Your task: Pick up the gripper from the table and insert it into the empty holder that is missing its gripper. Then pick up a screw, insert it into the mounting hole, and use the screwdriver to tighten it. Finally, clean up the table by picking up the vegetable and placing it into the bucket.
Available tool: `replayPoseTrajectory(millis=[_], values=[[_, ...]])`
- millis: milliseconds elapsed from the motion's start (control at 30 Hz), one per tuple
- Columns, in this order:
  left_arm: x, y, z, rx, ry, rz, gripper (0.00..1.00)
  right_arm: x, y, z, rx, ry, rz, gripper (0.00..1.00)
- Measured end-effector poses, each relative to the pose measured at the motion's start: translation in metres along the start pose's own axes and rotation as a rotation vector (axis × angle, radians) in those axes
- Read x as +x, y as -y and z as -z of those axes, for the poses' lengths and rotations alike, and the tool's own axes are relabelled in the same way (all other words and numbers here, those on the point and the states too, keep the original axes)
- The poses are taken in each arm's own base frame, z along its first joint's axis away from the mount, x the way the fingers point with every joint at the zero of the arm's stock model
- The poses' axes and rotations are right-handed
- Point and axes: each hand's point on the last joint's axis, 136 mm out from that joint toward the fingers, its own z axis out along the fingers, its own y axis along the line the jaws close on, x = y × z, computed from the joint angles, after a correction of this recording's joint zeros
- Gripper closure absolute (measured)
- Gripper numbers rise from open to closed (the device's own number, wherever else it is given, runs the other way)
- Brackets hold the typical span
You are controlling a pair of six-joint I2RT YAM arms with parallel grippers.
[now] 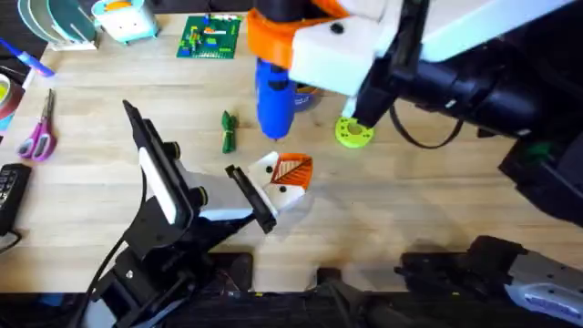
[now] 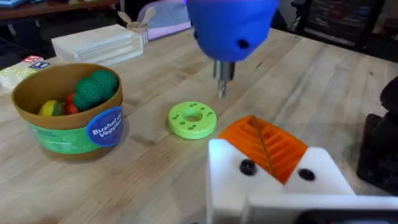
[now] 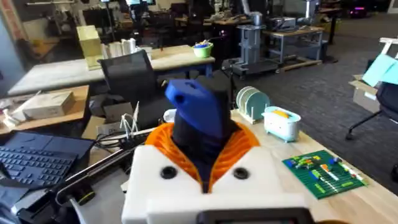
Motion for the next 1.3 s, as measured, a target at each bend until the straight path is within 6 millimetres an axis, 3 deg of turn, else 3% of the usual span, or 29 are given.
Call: replayPoseTrajectory(millis=[267,1300], values=[[0.000,0.000,0.000,0.000,0.000,0.000,0.988,0.004,-0.022,-0.006,-0.063,-0.010,-0.016,0.978],[0.000,0.000,0.000,0.000,-0.001,0.000,0.988,0.038,-0.017,-0.018,-0.067,-0.106,-0.112,0.978]])
